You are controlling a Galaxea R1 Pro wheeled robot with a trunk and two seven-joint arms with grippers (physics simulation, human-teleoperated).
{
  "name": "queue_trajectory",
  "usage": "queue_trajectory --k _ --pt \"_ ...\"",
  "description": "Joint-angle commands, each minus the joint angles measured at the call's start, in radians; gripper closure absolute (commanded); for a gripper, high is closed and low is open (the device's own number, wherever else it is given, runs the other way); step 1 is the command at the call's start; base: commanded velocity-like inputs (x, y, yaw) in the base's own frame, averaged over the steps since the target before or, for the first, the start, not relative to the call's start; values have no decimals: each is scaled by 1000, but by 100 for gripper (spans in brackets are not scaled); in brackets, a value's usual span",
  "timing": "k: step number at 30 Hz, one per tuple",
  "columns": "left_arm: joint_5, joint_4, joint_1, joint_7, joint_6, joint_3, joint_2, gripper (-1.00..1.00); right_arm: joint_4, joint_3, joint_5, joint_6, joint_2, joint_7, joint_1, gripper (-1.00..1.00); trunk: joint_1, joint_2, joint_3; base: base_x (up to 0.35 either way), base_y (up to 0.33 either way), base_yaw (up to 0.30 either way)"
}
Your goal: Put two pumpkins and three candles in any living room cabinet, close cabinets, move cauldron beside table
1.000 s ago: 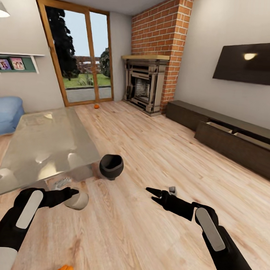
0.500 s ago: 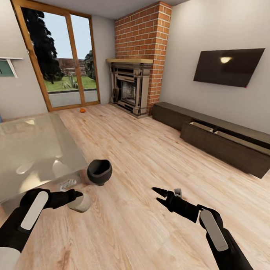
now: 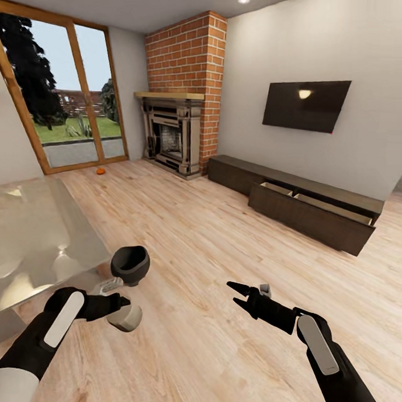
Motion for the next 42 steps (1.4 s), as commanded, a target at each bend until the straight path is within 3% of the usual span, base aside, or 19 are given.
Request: queue_trajectory --k 1,4,10,13,19,26,35,42 --pt "11 0 0 10 3 -1 -2 100 1 0 2 3 0 3 -1 -100 -4 7 3 0 0 -228" --pt "9 2 -1 11 3 -2 -6 100 5 -3 2 3 0 3 -1 -100 -8 14 10 0 0 -228" --pt "7 -2 -1 10 3 -4 -8 100 38 -58 2 3 0 6 -1 -100 -8 14 16 0 0 -228" --pt "6 -1 -1 10 2 -4 -8 100 43 -66 2 3 0 6 -1 -100 -8 14 20 0 0 -228" --pt "6 -7 0 8 2 -6 -8 100 45 -69 2 3 0 5 -1 -100 -8 14 26 99 -61 -228" --pt "5 -8 0 10 0 -54 -8 100 51 -70 2 3 0 5 -1 -100 -8 14 34 260 -182 -228" --pt "5 -7 0 10 0 -58 -8 100 63 -74 3 -1 0 1 -1 -100 -8 14 43 303 -151 -228" --pt "6 -2 0 10 0 -58 -8 100 70 -74 8 -62 0 -1 -1 -100 -8 14 51 321 -116 -228"
